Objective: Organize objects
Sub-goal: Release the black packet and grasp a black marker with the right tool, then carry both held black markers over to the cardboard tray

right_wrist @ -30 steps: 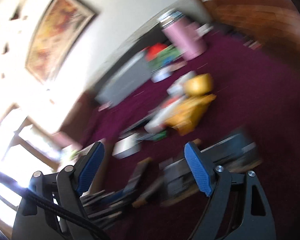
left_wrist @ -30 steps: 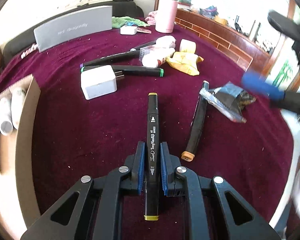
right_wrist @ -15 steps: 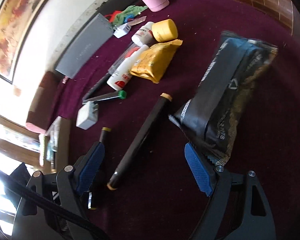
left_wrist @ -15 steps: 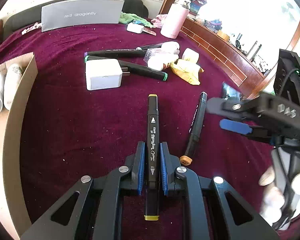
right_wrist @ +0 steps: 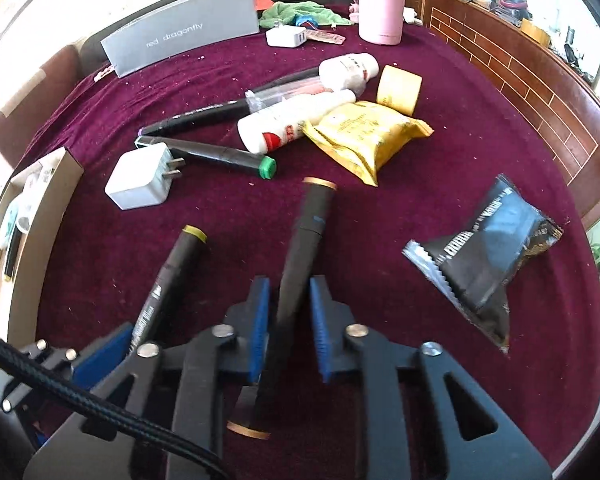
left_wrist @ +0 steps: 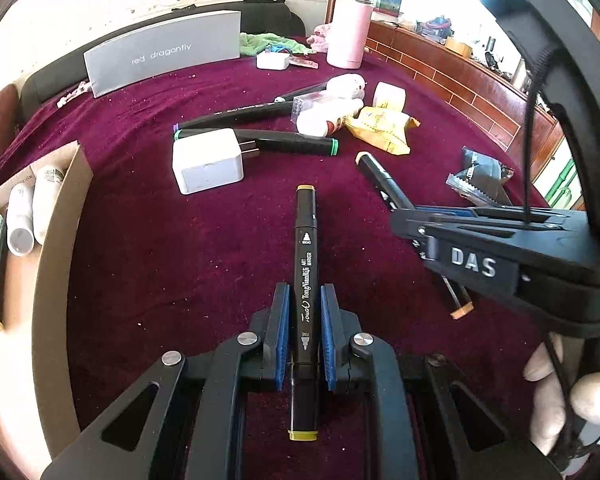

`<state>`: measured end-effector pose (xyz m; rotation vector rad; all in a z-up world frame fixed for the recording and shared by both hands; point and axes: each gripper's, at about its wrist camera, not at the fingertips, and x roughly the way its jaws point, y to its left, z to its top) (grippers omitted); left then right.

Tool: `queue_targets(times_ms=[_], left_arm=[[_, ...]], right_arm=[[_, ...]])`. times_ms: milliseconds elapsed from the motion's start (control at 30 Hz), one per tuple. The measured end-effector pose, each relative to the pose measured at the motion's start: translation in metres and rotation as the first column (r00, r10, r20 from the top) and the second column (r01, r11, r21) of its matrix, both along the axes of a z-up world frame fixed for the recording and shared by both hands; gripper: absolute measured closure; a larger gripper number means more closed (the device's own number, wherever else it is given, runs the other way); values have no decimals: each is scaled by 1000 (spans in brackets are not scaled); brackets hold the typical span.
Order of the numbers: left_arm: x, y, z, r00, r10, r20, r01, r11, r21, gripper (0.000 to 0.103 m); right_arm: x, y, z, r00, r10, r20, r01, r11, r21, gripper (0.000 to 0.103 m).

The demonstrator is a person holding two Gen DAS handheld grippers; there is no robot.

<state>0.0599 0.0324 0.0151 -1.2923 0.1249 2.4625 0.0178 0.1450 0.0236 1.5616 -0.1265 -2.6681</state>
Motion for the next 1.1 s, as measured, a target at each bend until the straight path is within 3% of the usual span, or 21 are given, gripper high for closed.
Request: queue_targets(times_ms=[400,1100], left_arm=[[3,9,1,1000,0,-25,-1,998,-67,91],[7,11,2,999,12,-36,-15,996,-86,91]], right_arm=[[9,3,-1,999,34,-15,-34,999,-2,90],[13,6,-1,999,36,-30,-37,998,-52,88]])
